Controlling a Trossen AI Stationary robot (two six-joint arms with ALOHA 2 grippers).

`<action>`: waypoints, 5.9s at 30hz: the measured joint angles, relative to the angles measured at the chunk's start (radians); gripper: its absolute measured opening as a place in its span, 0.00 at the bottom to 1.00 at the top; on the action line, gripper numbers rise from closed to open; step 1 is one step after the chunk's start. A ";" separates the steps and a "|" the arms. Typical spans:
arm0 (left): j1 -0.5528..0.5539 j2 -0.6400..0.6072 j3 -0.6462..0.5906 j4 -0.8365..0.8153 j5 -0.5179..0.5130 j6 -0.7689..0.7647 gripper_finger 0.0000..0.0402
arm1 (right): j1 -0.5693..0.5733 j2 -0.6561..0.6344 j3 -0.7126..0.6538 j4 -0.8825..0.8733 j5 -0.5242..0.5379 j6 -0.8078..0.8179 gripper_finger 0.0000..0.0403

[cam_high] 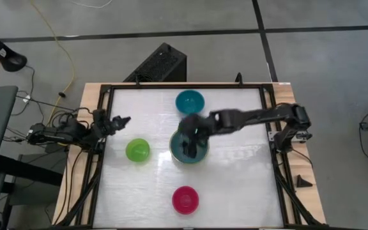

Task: Nest bowls inside each other
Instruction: Stack the blue bowl on the blue transparent bowl, then stack the green transparent bowl on the blue bowl

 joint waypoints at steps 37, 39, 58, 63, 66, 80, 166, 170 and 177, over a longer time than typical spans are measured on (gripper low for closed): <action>-0.101 0.035 0.000 -0.487 0.075 -0.279 0.47 | -0.583 0.078 -0.271 -0.001 -0.308 -0.855 0.70; -0.101 0.058 0.012 -0.486 0.081 -0.283 0.47 | -0.595 0.111 -0.272 -0.001 -0.309 -0.855 0.70; -0.106 0.534 0.482 -1.028 0.392 -0.192 0.47 | -0.611 0.199 -0.239 0.138 -0.487 -0.653 0.08; -0.134 0.706 0.547 -1.059 0.421 -0.117 0.47 | -0.627 0.095 -0.248 0.202 -0.704 -0.487 0.08; -0.153 0.792 0.570 -1.053 0.393 -0.087 0.47 | -0.614 0.008 -0.250 0.246 -0.809 -0.428 0.08; -0.223 0.914 0.573 -1.048 0.293 -0.081 0.47 | -0.211 -0.139 -0.254 0.206 -0.537 -0.335 0.08; -0.250 1.291 0.573 -1.169 0.251 0.061 0.47 | 0.060 -0.276 0.410 -0.579 0.337 0.152 0.51; -0.215 1.366 0.578 -1.120 0.277 0.126 0.41 | 0.134 -0.304 0.410 -0.632 0.431 0.233 0.51; -0.181 1.318 0.579 -0.894 0.351 0.187 0.03 | 0.263 -0.298 0.408 -0.750 0.582 0.364 0.51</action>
